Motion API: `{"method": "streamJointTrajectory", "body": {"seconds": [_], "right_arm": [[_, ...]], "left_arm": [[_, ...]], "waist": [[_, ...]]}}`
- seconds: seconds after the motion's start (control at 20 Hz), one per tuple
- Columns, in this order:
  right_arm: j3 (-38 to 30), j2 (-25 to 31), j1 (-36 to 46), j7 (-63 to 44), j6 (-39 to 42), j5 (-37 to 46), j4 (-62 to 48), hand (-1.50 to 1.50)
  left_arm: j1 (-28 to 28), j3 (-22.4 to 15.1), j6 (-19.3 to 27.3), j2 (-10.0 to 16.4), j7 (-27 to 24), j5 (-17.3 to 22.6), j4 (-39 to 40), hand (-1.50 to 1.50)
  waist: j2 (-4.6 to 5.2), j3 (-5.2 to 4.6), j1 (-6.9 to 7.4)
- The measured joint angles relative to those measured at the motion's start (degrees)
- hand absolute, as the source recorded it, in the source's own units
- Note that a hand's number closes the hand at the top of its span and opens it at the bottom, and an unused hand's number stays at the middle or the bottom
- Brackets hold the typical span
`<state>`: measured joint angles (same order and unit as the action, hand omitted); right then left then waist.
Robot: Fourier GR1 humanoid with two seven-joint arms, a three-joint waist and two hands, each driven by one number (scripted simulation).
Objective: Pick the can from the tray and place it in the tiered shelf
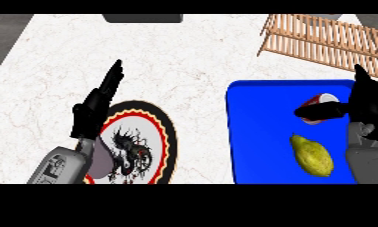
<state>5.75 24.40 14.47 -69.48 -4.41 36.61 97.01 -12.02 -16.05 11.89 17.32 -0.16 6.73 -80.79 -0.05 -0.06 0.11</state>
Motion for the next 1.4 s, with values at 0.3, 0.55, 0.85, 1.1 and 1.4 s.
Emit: {"method": "streamJointTrajectory", "body": {"seconds": [0.3, 0.55, 0.85, 1.1, 1.4], "right_arm": [[-2.6, -2.3, -0.4, 1.6, 1.5, 1.8, -2.4, -1.5], [-4.5, -4.9, 0.6, 3.2, 1.9, 3.9, -6.0, -1.5], [-6.8, -7.2, -0.9, 5.1, 2.7, 4.8, -6.2, -1.5], [-7.6, -9.8, -0.5, 6.1, 3.0, 6.7, -8.5, -1.5], [-7.6, -11.4, -1.5, 7.5, 4.8, 7.6, -9.5, 1.5]], "left_arm": [[-0.3, 0.8, -0.1, -1.1, -0.7, -1.0, 0.9, 0.0], [-0.1, 1.1, -0.2, -2.0, -0.1, -2.0, 0.1, 0.0], [-0.3, 3.4, -2.9, -1.4, -0.3, -1.7, 0.8, 0.0], [1.3, 3.4, -2.8, -2.4, 0.4, -3.3, -1.2, 0.0], [1.7, 4.4, -3.9, -3.8, -0.1, -4.5, -0.3, 0.0]], "waist": [[0.03, 0.03, -0.09], [0.04, 0.04, 0.03], [0.02, 0.05, -0.12], [0.02, 0.05, 0.01], [0.01, 0.03, -0.09]]}}
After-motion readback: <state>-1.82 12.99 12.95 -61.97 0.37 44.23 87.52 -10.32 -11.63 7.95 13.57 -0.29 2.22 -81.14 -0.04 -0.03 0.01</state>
